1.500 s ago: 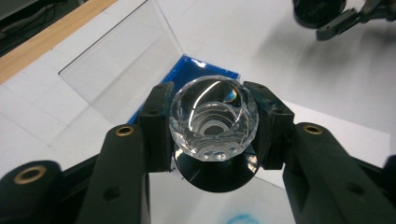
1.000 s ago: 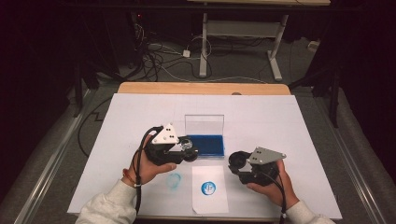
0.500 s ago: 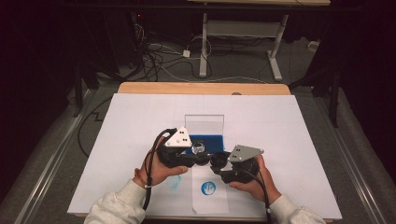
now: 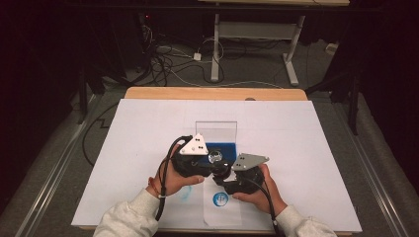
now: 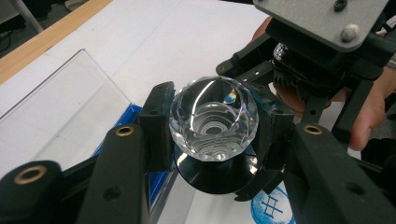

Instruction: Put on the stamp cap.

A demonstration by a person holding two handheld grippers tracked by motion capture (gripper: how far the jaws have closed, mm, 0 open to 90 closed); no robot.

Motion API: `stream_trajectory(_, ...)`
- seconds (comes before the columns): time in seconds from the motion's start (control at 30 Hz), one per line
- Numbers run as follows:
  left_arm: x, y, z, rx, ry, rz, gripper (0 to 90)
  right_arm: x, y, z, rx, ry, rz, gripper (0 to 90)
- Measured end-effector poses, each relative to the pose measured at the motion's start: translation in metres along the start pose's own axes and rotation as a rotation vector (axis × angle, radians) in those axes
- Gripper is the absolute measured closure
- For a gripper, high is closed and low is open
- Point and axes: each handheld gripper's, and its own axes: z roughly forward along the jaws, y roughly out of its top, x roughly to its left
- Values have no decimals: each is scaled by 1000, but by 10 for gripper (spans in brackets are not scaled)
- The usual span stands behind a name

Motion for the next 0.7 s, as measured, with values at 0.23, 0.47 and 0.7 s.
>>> stream_trajectory(0.23,0,0,3,0,0,0,548,-1,2,-2,-33,5,24,387)
stream_trajectory(0.47,0,0,6,-1,-8,-2,548,-1,3,-2,-42,6,34,387)
stream_trajectory(0.7,-1,-1,8,-13,-10,-11,548,-1,3,-3,-47,4,41,387)
